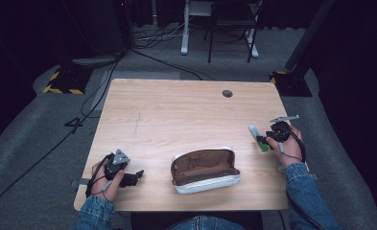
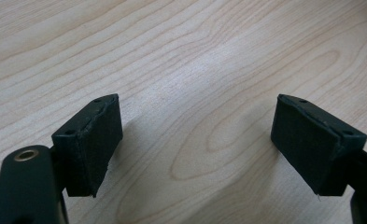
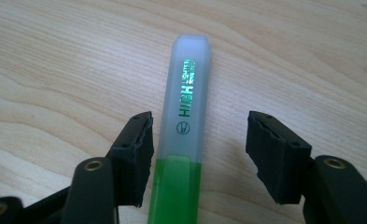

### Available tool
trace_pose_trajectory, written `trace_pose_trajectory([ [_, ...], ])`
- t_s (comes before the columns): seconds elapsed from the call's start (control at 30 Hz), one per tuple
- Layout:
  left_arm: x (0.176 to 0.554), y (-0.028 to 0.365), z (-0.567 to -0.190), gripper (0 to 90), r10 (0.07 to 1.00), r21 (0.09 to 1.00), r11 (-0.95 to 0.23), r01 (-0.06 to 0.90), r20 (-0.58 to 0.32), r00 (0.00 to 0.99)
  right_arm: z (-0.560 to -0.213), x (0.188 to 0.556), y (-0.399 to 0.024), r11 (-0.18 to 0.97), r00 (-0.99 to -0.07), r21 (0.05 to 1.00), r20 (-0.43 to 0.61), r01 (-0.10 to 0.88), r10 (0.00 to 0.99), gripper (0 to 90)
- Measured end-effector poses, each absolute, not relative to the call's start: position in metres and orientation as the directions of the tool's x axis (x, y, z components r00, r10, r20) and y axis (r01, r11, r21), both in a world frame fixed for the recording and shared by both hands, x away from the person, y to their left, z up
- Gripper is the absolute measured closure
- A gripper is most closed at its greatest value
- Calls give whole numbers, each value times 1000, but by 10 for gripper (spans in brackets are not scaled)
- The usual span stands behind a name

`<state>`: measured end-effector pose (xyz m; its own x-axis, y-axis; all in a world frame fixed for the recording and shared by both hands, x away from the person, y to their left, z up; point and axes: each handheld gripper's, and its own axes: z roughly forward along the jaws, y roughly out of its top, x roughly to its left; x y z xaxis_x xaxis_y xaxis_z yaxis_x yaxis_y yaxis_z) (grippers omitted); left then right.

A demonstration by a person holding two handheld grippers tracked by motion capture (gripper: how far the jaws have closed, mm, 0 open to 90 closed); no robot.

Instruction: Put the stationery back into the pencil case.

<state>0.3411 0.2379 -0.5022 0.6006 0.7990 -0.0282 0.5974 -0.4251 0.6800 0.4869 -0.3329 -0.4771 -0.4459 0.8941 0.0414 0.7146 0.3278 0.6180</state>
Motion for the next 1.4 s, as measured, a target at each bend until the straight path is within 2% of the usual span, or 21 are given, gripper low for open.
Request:
trace_pose_trajectory([
  [0.23, 343, 239, -504, 154, 793, 691, -432, 580, -16, 609, -478, 485, -326, 350, -450, 599, 20, 720, 893, 490],
  [0.5, 343, 239, -504, 147, 792, 689, -438, 577, -9, 611, -481, 484, -321, 378, -456, 589, -17, 715, 890, 495],
  [0.77, 343, 239, -504, 146, 792, 690, -437, 577, -9, 610, -480, 483, -319, 367, -449, 580, -3, 727, 894, 632],
  [0.9, 343, 239, -504, 146, 792, 689, -438, 577, -8, 611, -479, 482, -318, 362, -444, 579, 1, 730, 896, 667],
  [1.4, 343, 239, -504, 146, 792, 690, -437, 577, -9, 610, -473, 479, -319, 349, -443, 598, 12, 722, 896, 671],
])
